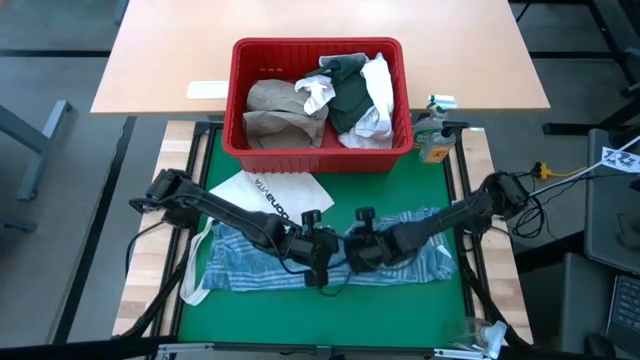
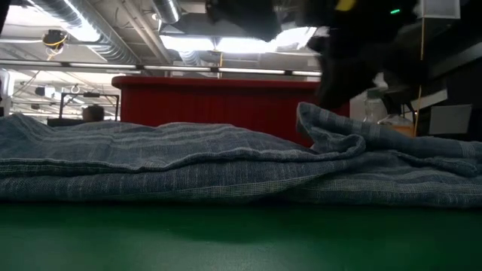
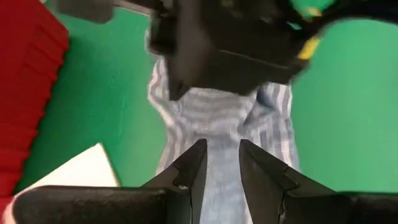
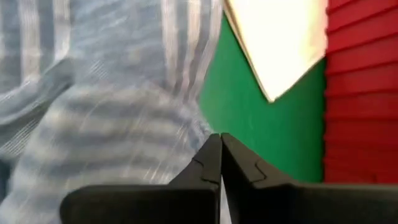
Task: Fold Laundry from Bin
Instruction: Fold the blue polo shirt
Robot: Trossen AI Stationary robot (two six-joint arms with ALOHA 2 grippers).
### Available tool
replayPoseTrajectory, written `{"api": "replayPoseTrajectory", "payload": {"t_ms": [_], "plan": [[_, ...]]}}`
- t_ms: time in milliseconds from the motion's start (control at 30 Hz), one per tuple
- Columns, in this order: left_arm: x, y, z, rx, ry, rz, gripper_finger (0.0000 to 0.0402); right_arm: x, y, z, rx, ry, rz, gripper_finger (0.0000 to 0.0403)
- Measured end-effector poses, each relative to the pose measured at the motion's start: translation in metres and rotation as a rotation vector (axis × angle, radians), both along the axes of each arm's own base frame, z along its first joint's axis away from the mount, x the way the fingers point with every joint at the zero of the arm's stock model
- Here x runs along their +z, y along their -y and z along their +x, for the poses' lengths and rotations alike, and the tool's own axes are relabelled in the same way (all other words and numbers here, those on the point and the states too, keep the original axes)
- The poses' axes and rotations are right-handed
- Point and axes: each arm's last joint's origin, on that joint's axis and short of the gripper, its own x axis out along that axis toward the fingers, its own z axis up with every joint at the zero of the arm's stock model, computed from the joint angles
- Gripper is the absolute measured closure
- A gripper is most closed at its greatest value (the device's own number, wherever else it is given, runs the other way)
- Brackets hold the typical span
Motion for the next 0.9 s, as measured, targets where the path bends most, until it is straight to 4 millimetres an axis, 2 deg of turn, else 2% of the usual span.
{"api": "replayPoseTrajectory", "payload": {"t_ms": [167,267,533,633,900], "plan": [[0.012,0.001,-0.022,0.029,-0.070,-0.026,0.0312,0.001,0.018,0.013,0.017,0.015,0.119,0.0396],[0.014,0.003,-0.039,0.062,-0.172,-0.086,0.0312,0.000,0.024,0.015,0.017,-0.005,0.180,0.0396],[0.003,0.023,-0.075,0.165,-0.436,-0.175,0.0312,-0.001,0.030,0.016,0.032,-0.043,0.325,0.0388],[-0.010,0.033,-0.086,0.209,-0.503,-0.213,0.0312,-0.001,0.029,0.016,0.034,-0.044,0.328,0.0358],[-0.040,0.059,-0.122,0.194,-0.758,-0.346,0.0312,0.000,0.030,0.016,0.017,-0.033,0.286,0.0258]]}}
